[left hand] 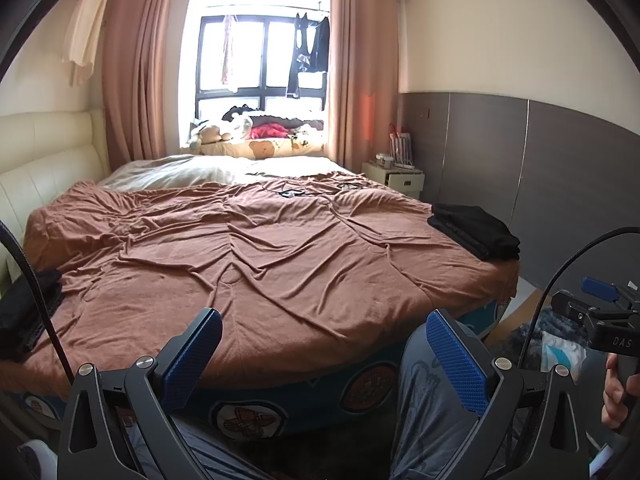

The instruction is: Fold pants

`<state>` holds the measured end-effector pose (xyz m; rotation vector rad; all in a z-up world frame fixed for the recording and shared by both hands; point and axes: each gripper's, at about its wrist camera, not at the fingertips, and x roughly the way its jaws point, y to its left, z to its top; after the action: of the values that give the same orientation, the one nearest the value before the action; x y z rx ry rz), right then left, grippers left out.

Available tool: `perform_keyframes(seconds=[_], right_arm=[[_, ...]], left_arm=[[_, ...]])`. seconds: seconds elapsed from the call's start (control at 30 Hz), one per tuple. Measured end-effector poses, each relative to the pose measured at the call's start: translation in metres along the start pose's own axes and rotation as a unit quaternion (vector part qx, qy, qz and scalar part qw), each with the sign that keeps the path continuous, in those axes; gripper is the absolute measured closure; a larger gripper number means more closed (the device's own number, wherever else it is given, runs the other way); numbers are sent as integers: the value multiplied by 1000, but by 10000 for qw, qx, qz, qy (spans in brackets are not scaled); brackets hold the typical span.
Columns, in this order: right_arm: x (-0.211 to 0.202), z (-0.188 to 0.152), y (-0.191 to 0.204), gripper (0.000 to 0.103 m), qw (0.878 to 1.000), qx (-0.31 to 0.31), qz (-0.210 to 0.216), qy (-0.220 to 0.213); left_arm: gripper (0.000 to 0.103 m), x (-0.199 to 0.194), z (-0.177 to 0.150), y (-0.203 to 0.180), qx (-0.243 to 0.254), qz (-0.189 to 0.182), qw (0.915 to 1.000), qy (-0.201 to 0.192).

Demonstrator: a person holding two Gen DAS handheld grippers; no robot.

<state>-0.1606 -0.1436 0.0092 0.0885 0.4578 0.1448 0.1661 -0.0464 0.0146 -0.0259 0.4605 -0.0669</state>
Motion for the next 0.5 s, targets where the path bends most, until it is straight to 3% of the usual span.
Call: perform_keyframes(seconds=[0.5], right_arm=[[-2, 1, -6, 0, 10000, -58, -23, -35]], left_arm=[[0, -4, -2, 1, -49, -32, 10000, -36]])
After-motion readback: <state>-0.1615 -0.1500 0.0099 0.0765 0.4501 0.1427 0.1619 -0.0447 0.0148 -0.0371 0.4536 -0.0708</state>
